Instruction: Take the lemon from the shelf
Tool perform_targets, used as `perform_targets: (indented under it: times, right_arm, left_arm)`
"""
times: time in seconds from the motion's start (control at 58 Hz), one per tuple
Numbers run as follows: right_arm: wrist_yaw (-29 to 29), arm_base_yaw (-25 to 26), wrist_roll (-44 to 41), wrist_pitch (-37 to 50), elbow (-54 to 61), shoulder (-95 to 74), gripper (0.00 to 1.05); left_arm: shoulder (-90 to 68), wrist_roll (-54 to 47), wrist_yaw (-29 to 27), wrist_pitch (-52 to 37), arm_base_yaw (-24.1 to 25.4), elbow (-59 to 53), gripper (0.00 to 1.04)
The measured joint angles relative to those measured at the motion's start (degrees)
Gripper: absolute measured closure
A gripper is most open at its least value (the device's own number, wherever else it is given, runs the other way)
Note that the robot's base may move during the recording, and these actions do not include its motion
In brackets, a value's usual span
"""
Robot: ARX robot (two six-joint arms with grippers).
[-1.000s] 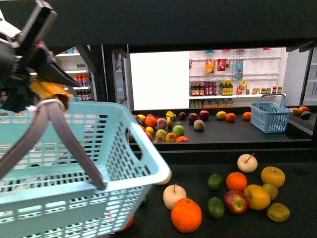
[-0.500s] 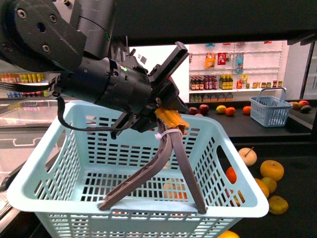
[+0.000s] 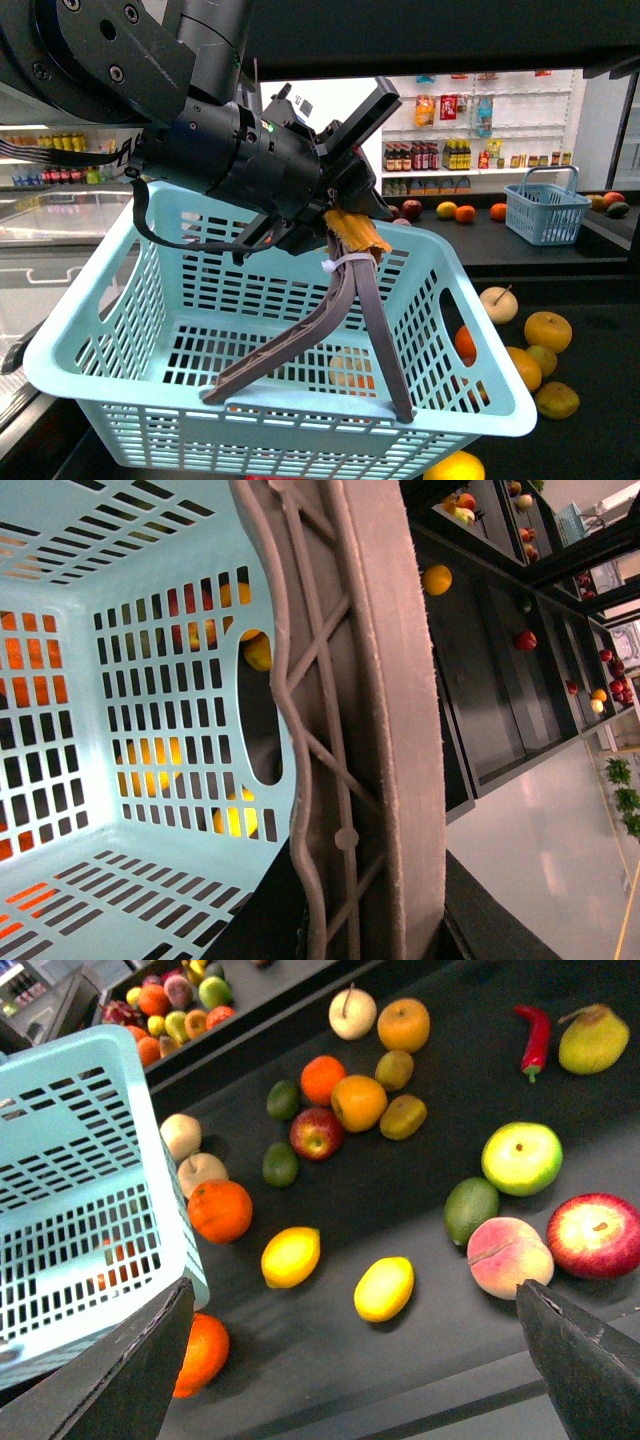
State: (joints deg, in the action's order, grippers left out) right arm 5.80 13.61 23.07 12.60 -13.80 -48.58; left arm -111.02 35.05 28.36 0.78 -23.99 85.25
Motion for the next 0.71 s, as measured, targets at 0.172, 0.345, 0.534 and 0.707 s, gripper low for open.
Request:
perform_targets:
  times: [0.172, 0.345, 0.534, 0.707]
  right_arm:
    - [8.87, 3.02, -4.11, 4.02, -19.32, -37.97, 0.07]
    - [8.83, 2.25, -8.55, -2.78, -37.55, -59.21, 0.07]
    - [5.14, -1.81, -11.63, -7.65, -51.15, -73.75, 0.07]
    - [3.06, -4.81, -13.11, -9.66, -61.40, -84.96, 0.07]
  left_arm:
    - [0.00, -0.13, 0.24, 0.00, -0.02, 0.02, 0.88]
    - [0.00, -0.15, 0.15, 0.00, 0.00, 0.02, 0.88]
    - [0.00, -0.26, 0.13, 0.00, 0.00, 0.02, 0.88]
    - [0.00, -0.24, 0.15, 0.00, 0.00, 0.02, 0.88]
